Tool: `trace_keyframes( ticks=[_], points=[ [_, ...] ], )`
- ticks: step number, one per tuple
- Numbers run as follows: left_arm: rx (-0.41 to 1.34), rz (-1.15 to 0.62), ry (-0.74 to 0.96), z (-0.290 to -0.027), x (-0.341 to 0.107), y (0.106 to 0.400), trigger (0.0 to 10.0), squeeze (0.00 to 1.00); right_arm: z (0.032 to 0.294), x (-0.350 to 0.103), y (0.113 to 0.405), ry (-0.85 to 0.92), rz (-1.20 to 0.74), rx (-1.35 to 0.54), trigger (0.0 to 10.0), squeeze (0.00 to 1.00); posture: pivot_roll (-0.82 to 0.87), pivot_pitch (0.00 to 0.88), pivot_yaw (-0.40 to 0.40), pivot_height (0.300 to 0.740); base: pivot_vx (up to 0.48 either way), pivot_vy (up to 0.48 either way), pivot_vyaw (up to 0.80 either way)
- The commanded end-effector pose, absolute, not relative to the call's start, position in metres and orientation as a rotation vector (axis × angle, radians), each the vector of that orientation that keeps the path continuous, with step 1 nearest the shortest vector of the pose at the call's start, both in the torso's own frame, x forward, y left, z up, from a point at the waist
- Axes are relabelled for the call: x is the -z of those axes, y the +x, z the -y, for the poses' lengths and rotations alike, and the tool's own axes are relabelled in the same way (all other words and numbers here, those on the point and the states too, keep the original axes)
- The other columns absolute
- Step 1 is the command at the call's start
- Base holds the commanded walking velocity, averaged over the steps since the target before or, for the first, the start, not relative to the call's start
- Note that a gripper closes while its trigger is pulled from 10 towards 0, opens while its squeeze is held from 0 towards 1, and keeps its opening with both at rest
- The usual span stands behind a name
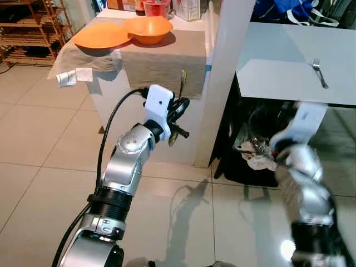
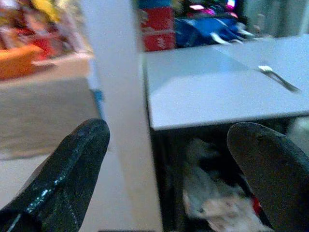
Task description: Setting the table
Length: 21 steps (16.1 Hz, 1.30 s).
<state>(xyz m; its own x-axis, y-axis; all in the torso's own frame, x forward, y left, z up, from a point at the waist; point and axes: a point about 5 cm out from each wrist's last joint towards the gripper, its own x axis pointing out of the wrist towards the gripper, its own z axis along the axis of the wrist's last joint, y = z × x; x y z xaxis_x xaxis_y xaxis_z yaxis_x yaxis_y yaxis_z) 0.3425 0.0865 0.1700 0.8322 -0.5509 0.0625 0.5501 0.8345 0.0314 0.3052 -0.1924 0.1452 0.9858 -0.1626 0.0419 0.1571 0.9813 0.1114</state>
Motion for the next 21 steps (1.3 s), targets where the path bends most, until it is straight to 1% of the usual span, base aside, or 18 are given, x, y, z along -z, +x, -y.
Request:
trace_keyframes(
  ticks=[1,3,4,6,7,10,12,16,21],
  points=[
    [0.510,0.093,-0.019,-0.099,-0.175,0.344,0.0,0.00,0.194,-0.150,0.301,0.070,0.097,0.193,10.0,0.00,-0.08,0.000,0.009,0.727,0.000,0.000,0.00],
    [0.345,0.044,-0.074,-0.135,-0.160,0.343,0.0,0.00,0.191,-0.136,0.286,0.081,0.064,0.184,10.0,0.00,-0.10,0.000,0.017,0.727,0.000,0.000,0.00],
    [0.311,0.032,-0.069,-0.144,-0.155,0.341,0.0,0.00,0.191,-0.132,0.282,0.085,0.053,0.179,10.0,0.00,-0.10,0.000,0.018,0.727,0.000,0.000,0.00],
    [0.248,-0.035,-0.026,-0.168,-0.137,0.325,0.0,0.00,0.181,-0.122,0.265,0.063,0.036,0.135,10.0,0.00,-0.10,0.000,0.022,0.727,0.000,0.000,0.00],
    [0.251,-0.046,-0.017,-0.171,-0.132,0.312,0.0,0.00,0.176,-0.114,0.257,0.078,0.014,0.120,10.0,0.00,-0.09,0.000,0.018,0.727,0.000,0.000,0.00],
    [0.237,-0.031,-0.026,-0.166,-0.133,0.309,0.0,0.00,0.177,-0.110,0.256,0.088,0.004,0.120,10.0,0.00,-0.09,0.000,0.012,0.727,0.000,0.000,0.00],
    [0.218,-0.015,-0.035,-0.165,-0.138,0.314,0.0,0.00,0.176,-0.112,0.257,0.083,0.010,0.113,10.0,0.00,-0.10,0.000,0.013,0.727,0.000,-0.383,0.00],
    [0.260,0.009,0.007,-0.150,-0.148,0.321,0.0,0.00,0.177,-0.114,0.260,0.067,0.017,0.114,10.0,0.00,-0.12,0.004,0.024,0.727,0.000,-0.428,0.00],
    [0.277,0.013,0.038,-0.142,-0.150,0.325,0.0,0.00,0.172,-0.112,0.260,0.065,0.011,0.099,10.0,0.00,-0.12,0.017,0.034,0.727,0.000,-0.425,0.00]
  ],
)
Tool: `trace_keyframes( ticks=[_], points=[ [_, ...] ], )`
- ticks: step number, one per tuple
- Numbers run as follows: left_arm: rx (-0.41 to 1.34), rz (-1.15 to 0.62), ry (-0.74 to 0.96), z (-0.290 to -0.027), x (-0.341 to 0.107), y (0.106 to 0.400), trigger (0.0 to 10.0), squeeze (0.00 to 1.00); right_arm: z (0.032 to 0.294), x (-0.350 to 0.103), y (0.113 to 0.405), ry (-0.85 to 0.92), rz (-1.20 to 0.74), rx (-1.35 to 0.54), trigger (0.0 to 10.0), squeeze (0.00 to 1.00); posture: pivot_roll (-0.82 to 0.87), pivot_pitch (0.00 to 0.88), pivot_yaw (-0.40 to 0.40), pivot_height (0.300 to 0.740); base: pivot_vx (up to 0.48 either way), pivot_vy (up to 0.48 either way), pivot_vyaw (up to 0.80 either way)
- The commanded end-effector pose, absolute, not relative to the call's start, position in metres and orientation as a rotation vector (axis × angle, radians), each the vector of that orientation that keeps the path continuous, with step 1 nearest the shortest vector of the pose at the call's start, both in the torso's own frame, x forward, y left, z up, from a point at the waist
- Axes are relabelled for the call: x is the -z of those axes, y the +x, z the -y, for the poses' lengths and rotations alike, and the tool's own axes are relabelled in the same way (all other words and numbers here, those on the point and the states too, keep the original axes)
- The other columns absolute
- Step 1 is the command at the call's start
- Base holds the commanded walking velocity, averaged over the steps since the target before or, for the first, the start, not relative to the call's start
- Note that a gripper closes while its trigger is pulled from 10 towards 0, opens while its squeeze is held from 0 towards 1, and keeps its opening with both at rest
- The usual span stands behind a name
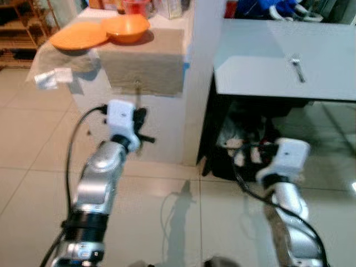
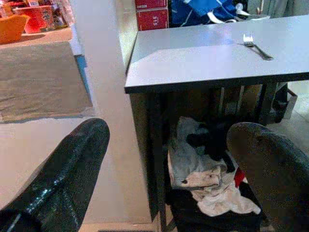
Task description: Setting the table
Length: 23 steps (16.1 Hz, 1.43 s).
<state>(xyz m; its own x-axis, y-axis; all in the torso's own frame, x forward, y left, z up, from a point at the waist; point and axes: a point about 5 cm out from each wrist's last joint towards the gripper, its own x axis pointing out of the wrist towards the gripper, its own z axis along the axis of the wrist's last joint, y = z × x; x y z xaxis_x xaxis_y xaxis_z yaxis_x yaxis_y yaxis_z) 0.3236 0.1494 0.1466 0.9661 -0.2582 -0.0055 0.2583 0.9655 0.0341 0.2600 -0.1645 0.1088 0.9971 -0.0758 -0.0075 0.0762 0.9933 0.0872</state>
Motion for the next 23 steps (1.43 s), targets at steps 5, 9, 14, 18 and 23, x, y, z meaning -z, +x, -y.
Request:
trace_keyframes(
  ticks=[5,9,14,18,23],
  points=[
    [0.259,0.010,0.070,-0.142,-0.150,0.329,0.0,0.00,0.163,-0.111,0.261,0.056,0.007,0.062,10.0,0.00,-0.11,0.016,0.034,0.727,0.210,-0.404,0.00],
    [0.251,0.028,0.089,-0.141,-0.154,0.331,0.0,0.00,0.160,-0.112,0.265,0.055,0.011,0.051,10.0,0.00,-0.10,0.020,0.022,0.727,0.283,-0.384,-0.40],
    [0.219,0.020,0.104,-0.141,-0.153,0.334,0.0,0.00,0.160,-0.112,0.268,0.031,0.008,0.052,10.0,0.00,-0.10,0.028,0.024,0.727,0.298,-0.373,-0.16],
    [0.206,0.024,0.107,-0.136,-0.154,0.334,0.0,0.00,0.156,-0.113,0.270,-0.005,0.014,0.027,10.0,0.00,-0.10,0.029,0.027,0.727,0.297,-0.373,0.18],
    [0.174,0.025,0.084,-0.138,-0.156,0.337,0.0,0.00,0.158,-0.113,0.271,0.016,0.014,0.040,10.0,0.00,-0.10,0.025,0.027,0.727,0.299,-0.373,0.25]
  ],
)
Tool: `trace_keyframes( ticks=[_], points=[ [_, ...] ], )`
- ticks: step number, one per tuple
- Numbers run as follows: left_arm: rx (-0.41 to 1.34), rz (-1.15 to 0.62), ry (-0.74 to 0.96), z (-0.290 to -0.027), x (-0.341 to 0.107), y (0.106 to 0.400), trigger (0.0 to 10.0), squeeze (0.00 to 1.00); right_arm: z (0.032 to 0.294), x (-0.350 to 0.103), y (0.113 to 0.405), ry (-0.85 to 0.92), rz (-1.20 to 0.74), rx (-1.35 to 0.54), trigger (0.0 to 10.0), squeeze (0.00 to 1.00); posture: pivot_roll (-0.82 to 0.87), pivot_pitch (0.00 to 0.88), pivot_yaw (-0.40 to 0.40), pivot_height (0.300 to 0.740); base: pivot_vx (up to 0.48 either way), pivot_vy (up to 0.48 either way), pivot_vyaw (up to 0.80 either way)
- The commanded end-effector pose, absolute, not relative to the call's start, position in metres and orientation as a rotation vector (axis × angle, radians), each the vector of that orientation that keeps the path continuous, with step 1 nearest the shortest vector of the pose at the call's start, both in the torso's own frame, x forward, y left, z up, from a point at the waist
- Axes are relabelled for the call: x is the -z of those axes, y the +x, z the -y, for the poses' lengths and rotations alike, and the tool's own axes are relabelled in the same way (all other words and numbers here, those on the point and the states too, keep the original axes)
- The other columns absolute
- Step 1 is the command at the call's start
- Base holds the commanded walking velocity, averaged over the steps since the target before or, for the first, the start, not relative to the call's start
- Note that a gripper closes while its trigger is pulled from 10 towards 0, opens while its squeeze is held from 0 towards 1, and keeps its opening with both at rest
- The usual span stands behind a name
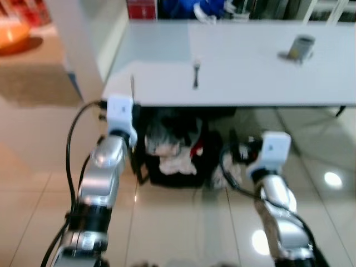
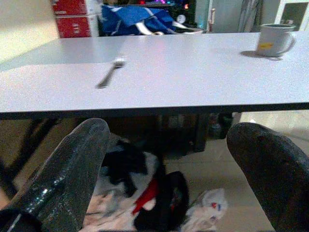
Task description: Setting the table
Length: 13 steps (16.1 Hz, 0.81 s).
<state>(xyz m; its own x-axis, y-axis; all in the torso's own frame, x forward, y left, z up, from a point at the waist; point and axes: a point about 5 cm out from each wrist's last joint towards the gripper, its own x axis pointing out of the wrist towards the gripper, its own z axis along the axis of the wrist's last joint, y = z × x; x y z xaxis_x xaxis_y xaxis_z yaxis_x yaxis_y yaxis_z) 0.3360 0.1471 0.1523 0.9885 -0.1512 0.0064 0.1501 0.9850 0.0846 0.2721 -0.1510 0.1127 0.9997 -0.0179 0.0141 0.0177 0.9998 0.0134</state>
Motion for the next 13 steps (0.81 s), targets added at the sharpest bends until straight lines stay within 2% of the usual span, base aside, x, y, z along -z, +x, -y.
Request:
trace_keyframes(
  ticks=[1,10,13],
  points=[
    [0.166,0.023,0.083,-0.1384,-0.1557,0.3382,0.0,0.00,0.1583,-0.1126,0.2710,0.012,0.013,0.037,10.0,0.00,-0.10,0.025,0.025,0.727,0.296,-0.375,0.00],
    [0.183,0.016,0.110,-0.1406,-0.1552,0.3437,0.0,0.00,0.1569,-0.1110,0.2701,0.011,0.004,0.030,10.0,0.00,-0.11,0.028,0.026,0.727,0.296,-0.375,0.00],
    [0.189,0.021,0.118,-0.1392,-0.1555,0.3437,0.0,0.00,0.1559,-0.1104,0.2706,0.009,0.001,0.025,10.0,0.00,-0.10,0.024,0.027,0.727,0.165,-0.411,0.00]
  ],
)
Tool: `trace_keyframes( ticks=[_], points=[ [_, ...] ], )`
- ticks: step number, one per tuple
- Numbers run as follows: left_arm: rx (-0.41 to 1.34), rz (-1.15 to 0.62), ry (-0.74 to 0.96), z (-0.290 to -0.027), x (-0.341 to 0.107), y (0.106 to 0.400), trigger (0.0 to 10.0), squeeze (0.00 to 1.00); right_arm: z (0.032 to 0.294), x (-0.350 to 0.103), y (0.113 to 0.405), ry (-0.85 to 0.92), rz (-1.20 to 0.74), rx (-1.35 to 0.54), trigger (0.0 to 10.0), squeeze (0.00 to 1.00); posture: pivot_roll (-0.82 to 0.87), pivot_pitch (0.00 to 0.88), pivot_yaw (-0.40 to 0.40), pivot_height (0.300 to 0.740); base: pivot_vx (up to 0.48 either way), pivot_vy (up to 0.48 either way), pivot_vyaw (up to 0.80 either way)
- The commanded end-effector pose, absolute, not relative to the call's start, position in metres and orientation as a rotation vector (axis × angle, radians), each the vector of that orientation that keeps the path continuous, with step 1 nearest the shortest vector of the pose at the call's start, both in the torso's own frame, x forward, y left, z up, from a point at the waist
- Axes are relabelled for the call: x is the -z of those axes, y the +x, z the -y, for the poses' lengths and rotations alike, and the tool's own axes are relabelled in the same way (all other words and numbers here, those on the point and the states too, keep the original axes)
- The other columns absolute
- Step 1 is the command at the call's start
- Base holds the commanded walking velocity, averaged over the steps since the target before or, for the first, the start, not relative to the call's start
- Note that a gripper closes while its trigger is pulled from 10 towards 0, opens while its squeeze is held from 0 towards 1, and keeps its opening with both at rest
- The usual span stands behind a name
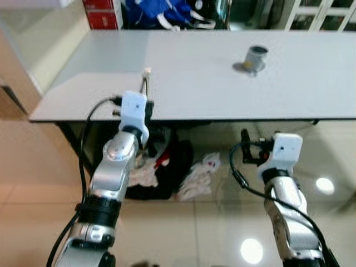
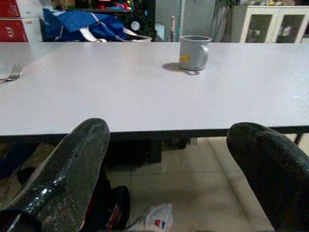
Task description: Setting the table
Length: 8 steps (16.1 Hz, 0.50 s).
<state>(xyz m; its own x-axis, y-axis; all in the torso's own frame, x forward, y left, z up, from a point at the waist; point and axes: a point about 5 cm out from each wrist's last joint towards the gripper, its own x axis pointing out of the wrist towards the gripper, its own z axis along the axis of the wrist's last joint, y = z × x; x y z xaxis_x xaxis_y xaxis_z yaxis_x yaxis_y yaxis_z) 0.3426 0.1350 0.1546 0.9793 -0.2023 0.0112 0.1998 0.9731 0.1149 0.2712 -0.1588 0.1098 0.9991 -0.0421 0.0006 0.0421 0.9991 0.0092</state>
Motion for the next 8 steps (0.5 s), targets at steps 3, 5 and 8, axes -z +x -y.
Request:
trace_keyframes(
  ticks=[3,5,8],
  points=[
    [0.190,0.025,0.127,-0.1401,-0.1559,0.3446,0.0,0.00,0.1536,-0.1099,0.2711,0.010,0.000,0.018,10.0,0.00,-0.10,0.012,0.028,0.727,0.080,-0.414,0.00],
    [0.189,0.026,0.129,-0.1410,-0.1572,0.3459,0.0,0.00,0.1529,-0.1114,0.2723,0.006,0.007,0.011,10.0,0.00,-0.10,0.009,0.030,0.727,0.000,-0.414,0.00],
    [0.187,0.029,0.131,-0.1425,-0.1565,0.3458,0.0,0.00,0.1526,-0.1108,0.2707,0.002,0.006,0.010,10.0,0.00,-0.10,0.001,0.027,0.727,0.000,-0.415,0.00]
  ],
)
